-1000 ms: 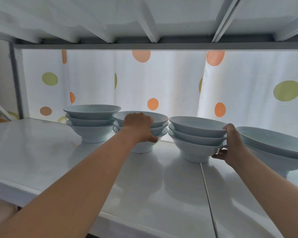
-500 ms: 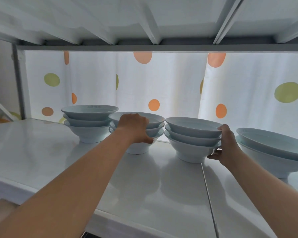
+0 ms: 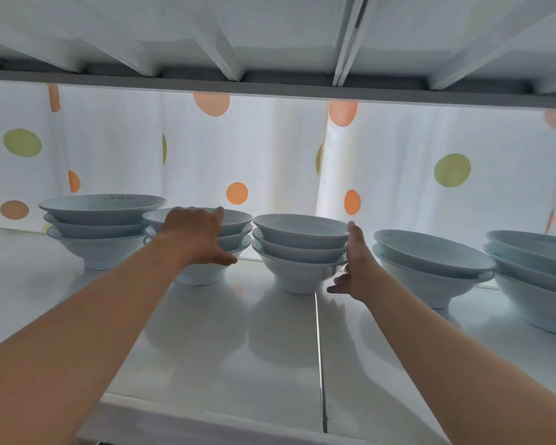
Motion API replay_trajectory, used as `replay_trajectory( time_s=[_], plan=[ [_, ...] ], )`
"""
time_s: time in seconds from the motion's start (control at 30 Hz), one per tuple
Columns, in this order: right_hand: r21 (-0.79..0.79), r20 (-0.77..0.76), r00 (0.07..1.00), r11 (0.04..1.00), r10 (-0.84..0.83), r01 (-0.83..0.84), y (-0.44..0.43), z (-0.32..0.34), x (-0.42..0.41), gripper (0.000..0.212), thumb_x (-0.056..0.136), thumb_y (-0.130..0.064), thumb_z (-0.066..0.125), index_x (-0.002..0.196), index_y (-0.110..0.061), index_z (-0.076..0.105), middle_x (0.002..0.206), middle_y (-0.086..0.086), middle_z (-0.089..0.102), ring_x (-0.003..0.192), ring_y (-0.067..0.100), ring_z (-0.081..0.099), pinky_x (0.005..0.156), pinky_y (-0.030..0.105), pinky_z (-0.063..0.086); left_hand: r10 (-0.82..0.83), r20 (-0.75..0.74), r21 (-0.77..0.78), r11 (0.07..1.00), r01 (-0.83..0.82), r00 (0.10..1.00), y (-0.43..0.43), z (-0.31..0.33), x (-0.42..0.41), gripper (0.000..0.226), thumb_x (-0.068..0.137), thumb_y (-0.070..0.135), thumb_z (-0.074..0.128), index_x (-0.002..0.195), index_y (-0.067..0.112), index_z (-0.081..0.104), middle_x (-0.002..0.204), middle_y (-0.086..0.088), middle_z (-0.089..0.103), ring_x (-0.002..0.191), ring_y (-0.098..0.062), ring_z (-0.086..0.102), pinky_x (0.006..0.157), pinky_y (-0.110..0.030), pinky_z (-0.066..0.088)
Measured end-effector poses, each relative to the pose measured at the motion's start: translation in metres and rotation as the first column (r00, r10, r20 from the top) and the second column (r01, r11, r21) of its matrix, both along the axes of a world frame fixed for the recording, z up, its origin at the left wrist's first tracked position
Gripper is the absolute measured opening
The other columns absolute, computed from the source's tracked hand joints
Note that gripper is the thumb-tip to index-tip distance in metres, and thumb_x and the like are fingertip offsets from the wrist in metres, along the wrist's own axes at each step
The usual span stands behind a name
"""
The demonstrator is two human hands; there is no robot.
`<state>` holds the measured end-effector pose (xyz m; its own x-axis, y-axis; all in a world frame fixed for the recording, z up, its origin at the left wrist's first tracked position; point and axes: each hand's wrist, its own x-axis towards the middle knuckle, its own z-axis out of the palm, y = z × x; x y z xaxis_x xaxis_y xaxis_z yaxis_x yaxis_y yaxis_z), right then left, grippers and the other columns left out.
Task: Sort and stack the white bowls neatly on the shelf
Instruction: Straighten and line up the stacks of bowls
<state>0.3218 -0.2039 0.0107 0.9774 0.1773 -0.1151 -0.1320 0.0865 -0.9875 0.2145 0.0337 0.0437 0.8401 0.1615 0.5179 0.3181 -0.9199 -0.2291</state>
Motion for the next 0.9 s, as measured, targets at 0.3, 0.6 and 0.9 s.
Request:
replay_trajectory(
  time_s=[0.3,0.6,0.9],
  plan=[
    [-0.191,0.207,0.963,0.958,-0.175,0.215,-0.091,0.02,-0.029,0.059,0.089,-0.067,0.025,0.143,-0.049,0.012,0.133,0.018,0.048,0.097,0.039,0.061,0.082,0.05,0.054,-0.621,0.129,0.228,0.778,0.586,0.773,-0.115,0.009,0.044,0.091,0.057,0.076,0.06,0.131,0.027,0.04,0.131,-0.005,0.045,0.117,-0.028,0.045,0.098,-0.041,0.034],
    [-0.297,0.221,0.941,0.901,-0.257,0.316,-0.191,-0.007,-0.009,0.06,0.091,-0.06,0.028,0.144,-0.049,0.002,0.145,0.007,0.032,0.095,0.037,0.057,0.08,0.043,0.055,-0.71,0.016,0.019,0.704,0.71,0.704,-0.259,-0.014,0.094,0.067,0.078,0.062,0.058,0.132,0.025,0.043,0.132,0.0,0.052,0.122,-0.02,0.045,0.102,-0.035,0.032],
    [-0.109,0.196,0.963,0.972,-0.184,0.208,-0.205,-0.023,0.035,0.055,0.09,-0.041,0.038,0.142,-0.042,0.02,0.126,0.0,0.04,0.112,0.03,0.052,0.088,0.044,0.053,-0.626,0.012,-0.02,0.78,0.626,0.78,-0.294,-0.035,0.122,0.036,0.089,0.051,0.05,0.108,0.021,0.054,0.095,-0.004,0.067,0.084,-0.025,0.061,0.068,-0.029,0.036]
  ],
)
